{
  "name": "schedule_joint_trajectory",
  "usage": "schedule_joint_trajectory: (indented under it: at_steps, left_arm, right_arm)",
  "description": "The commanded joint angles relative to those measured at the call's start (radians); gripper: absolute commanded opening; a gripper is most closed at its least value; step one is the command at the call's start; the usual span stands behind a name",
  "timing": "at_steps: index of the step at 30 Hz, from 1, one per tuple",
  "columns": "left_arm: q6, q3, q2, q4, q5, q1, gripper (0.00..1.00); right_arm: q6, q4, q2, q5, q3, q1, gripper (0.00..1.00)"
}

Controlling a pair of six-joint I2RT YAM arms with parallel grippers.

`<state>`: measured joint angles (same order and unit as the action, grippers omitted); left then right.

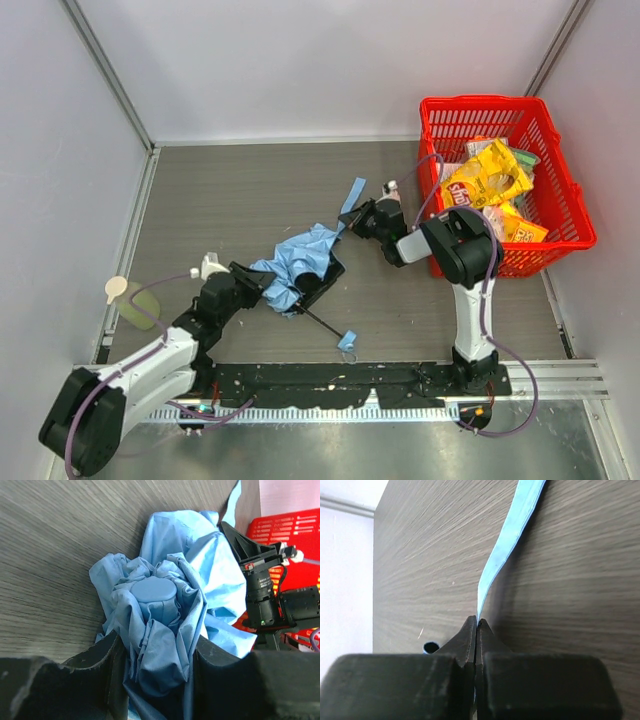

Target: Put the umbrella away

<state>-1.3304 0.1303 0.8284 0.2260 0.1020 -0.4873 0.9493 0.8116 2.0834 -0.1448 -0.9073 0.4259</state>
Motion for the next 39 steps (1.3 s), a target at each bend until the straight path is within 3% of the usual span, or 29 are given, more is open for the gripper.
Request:
schedule_joint_trajectory:
  at_steps: [1,4,6,9,10,12,16,18,20,23,27,31,36,39]
  left_arm:
    - [-0.021,0.003,0.044,0.036,0.131,-0.02,0.0]
    - [-0.02,0.009,0.041,0.016,0.174,-0.028,0.0]
    - [-0.012,0.02,0.037,0.0,0.194,-0.03,0.0]
    - [-0.003,0.034,0.031,-0.04,0.208,-0.03,0.0]
    - [-0.003,0.034,0.029,-0.05,0.208,-0.031,0.0]
    - [-0.013,0.031,0.023,-0.068,0.208,-0.031,0.0]
    - [-0.033,0.034,-0.005,-0.126,0.215,-0.034,0.0]
    - [-0.039,0.043,-0.011,-0.16,0.219,-0.034,0.0]
    - [-0.055,0.057,-0.003,-0.201,0.22,-0.036,0.0]
    - [-0.091,0.078,0.026,-0.252,0.203,-0.036,0.0]
    - [-0.125,0.13,0.08,-0.324,0.179,-0.04,0.0]
    - [-0.136,0.173,0.123,-0.385,0.173,-0.046,0.0]
    - [-0.136,0.204,0.153,-0.421,0.173,-0.062,0.0]
    - [-0.141,0.206,0.164,-0.424,0.16,-0.066,0.0]
  right_arm:
    - [0.039,0.143,0.07,0.116,-0.048,-0.03,0.01]
    - [0.005,0.012,0.08,0.099,-0.08,-0.032,0.1]
    - [-0.033,-0.143,0.047,0.085,-0.102,-0.03,0.22]
    - [-0.156,-0.586,-0.041,0.093,-0.211,-0.024,0.45]
    - [-0.22,-0.629,-0.066,0.085,-0.209,-0.021,0.49]
    - [-0.304,-0.715,-0.17,0.102,-0.15,-0.012,0.74]
    - [-0.548,-0.885,-0.416,0.304,-0.052,0.077,0.77]
    - [-0.703,-0.852,-0.531,0.396,0.016,0.198,0.8]
    - [-0.847,-0.715,-0.659,0.351,0.092,0.336,0.82]
    - [-1.013,-0.565,-0.683,0.28,0.123,0.497,0.82]
    - [-1.159,-0.457,-0.585,0.24,0.078,0.666,0.83]
    - [-1.245,-0.388,-0.451,0.267,0.013,0.734,0.84]
    - [-1.323,-0.232,-0.332,0.45,0.028,0.812,0.85]
    - [-1.353,-0.223,-0.246,0.552,-0.037,0.832,0.85]
